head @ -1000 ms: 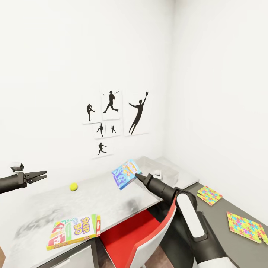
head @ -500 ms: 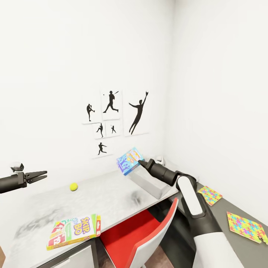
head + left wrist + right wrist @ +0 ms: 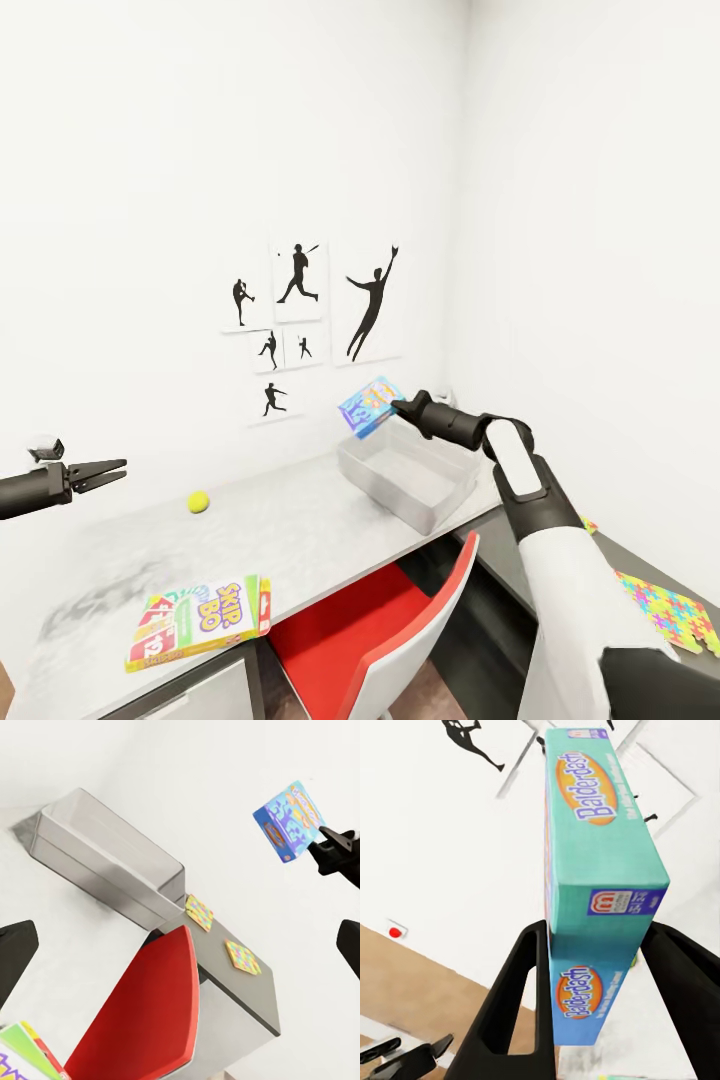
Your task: Put all the toys in the child's room - the three board games (two on the bed and one on the table), the two jigsaw puzzles on the table, and the tennis ball on the table - inside the toy box on the table in the child's room.
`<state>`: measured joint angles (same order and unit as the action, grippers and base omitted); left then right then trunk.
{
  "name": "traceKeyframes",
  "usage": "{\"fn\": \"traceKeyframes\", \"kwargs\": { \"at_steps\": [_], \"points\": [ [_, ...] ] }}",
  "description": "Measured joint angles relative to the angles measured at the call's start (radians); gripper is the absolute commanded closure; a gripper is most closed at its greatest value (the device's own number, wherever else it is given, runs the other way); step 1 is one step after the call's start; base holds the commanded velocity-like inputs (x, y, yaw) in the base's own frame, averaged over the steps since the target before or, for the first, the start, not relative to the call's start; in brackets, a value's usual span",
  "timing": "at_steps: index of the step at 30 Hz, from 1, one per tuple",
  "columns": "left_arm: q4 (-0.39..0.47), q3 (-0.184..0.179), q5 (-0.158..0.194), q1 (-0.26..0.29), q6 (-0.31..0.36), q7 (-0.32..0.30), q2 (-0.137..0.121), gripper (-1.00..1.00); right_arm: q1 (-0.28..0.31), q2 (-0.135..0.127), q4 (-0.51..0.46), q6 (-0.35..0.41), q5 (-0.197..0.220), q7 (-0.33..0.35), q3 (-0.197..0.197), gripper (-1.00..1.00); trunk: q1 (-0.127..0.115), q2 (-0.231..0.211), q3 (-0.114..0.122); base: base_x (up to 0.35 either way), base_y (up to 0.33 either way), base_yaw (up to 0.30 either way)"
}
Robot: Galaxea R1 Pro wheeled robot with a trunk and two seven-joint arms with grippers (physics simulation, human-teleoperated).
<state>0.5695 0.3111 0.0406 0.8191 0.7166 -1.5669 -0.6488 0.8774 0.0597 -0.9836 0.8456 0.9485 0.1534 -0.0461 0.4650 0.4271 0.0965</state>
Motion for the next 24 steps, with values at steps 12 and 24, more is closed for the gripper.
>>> {"fn": "traceKeyframes", "kwargs": {
  "at_steps": [12, 24],
  "points": [
    [0.0, -0.001, 0.0, 0.0, 0.0, 0.0, 0.002, -1.0, 0.168, -0.045, 0.3, -0.045, 0.001, -0.013, -0.002, 1.0, 0.0, 0.0, 0.0, 0.0, 0.0, 0.0],
    [0.0, 0.0, 0.0, 0.0, 0.0, 0.0, 0.005, -1.0, 0.185, -0.079, 0.422, -0.114, 0.006, -0.027, -0.002, 1.0, 0.0, 0.0, 0.0, 0.0, 0.0, 0.0]
  ]
}}
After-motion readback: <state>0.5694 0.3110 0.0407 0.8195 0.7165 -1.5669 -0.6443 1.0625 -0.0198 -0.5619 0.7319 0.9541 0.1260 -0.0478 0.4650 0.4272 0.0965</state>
